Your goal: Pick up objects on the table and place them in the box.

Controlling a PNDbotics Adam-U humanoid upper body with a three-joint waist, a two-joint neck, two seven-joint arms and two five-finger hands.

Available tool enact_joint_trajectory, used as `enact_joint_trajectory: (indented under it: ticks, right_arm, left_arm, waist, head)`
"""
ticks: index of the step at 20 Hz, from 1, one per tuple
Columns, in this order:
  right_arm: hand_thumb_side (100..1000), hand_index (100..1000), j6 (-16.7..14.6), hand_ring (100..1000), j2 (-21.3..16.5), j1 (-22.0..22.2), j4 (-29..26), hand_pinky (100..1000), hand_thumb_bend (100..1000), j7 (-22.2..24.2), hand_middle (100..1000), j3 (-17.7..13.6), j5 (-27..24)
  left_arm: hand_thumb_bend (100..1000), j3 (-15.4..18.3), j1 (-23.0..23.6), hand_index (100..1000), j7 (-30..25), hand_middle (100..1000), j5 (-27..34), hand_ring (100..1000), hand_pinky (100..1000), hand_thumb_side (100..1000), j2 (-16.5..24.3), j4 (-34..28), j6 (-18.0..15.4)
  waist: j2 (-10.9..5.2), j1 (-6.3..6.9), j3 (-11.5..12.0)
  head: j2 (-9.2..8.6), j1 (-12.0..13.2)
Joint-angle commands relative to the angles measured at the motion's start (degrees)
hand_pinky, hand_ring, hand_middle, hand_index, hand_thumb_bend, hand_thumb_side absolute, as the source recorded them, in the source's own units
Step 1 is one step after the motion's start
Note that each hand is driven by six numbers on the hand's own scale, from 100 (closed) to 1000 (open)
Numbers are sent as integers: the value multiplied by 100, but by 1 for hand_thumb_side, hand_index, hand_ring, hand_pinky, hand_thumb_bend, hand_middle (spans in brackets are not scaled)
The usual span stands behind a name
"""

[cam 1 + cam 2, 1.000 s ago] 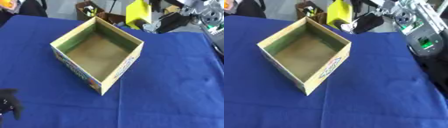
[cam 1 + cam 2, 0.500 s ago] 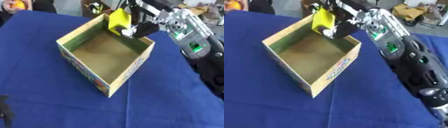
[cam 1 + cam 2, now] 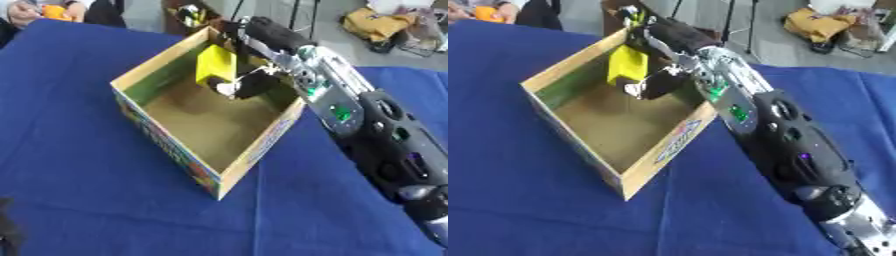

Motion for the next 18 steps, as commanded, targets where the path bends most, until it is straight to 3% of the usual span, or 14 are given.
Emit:
enact_joint_trajectory:
  ticks: [1,4,6,7,8,9,10,12,13,14,18]
  right_arm:
    - [405,380,-69,505,35,-153,70,547,100,-27,268,44,362]
    - [389,390,-123,511,92,-156,152,551,100,-18,276,103,633]
    - [407,438,-156,534,111,-152,183,570,100,1,307,128,738]
    - [427,506,-170,555,114,-154,185,577,100,26,346,138,782]
    - [427,506,-178,555,115,-154,175,577,100,45,346,141,819]
    - [504,708,-192,633,111,-154,166,634,100,89,501,153,860]
    - [558,774,-216,669,107,-157,158,656,100,177,551,169,910]
    - [608,812,-263,705,104,-167,120,673,100,330,603,162,979]
    - [762,918,-277,788,102,-170,97,735,100,373,729,151,1001]
    - [808,946,-287,812,99,-175,74,758,109,398,756,140,1024]
    - [942,986,-324,892,79,-174,-23,854,262,414,834,130,1120]
  left_arm:
    - [100,-41,-32,656,-35,397,14,387,231,1000,1,-109,-5]
    - [100,-38,-37,656,-37,397,21,387,231,1000,-2,-109,-2]
    - [100,-37,-40,657,-40,397,23,387,232,1000,-2,-109,0]
    - [100,-35,-42,657,-41,398,23,387,232,1000,-1,-109,2]
    - [100,-33,-43,657,-42,398,22,387,232,1000,-1,-109,4]
    - [100,-33,-44,657,-44,398,22,388,232,1000,0,-109,8]
    - [100,-37,-45,657,-49,398,23,388,233,1000,1,-109,11]
    - [100,-38,-48,657,-56,398,22,388,233,1000,2,-109,18]
    - [100,-37,-49,657,-58,398,21,388,233,1000,3,-109,21]
    - [100,-37,-49,657,-61,398,21,388,233,1000,4,-109,27]
    - [100,-35,-51,657,-68,399,24,389,234,1000,6,-109,39]
  waist:
    - [-120,42,16]
    - [-120,37,24]
    - [-119,32,21]
    - [-119,28,14]
    - [-118,25,9]
    - [-119,20,0]
    - [-120,16,-8]
    - [-124,12,-18]
    - [-127,11,-21]
    - [-133,10,-23]
    - [-154,10,-37]
  head:
    - [-64,-22]
    - [-68,-16]
    - [-71,3]
    - [-68,16]
    - [-66,24]
    - [-64,34]
    - [-62,43]
    - [-59,53]
    - [-61,56]
    - [-58,61]
    - [-47,75]
